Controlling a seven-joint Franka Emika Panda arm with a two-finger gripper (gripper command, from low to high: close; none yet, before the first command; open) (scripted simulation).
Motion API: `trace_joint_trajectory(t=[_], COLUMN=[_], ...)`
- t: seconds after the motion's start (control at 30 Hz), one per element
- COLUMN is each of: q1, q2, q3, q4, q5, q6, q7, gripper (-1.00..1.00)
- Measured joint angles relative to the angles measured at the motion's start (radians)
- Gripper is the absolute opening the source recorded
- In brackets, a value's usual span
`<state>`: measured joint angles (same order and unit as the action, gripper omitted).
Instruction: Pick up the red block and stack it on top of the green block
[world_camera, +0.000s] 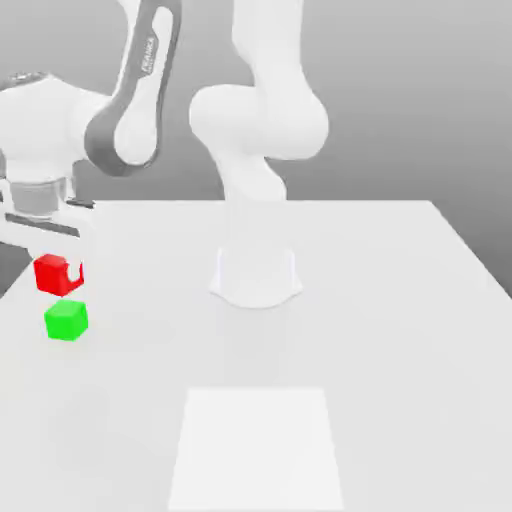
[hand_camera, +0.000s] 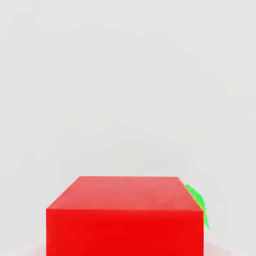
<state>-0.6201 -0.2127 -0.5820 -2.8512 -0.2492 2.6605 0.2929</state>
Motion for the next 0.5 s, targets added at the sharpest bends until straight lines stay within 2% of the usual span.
trace_joint_trajectory(t=[0.23, 0.5], q1=[0.057, 0.102], q2=[0.096, 0.251], q3=[-0.048, -0.030], q4=[0.011, 0.012], q5=[0.144, 0.391], q6=[0.074, 0.204], q7=[-0.114, -0.288], gripper=[-1.00, -1.00])
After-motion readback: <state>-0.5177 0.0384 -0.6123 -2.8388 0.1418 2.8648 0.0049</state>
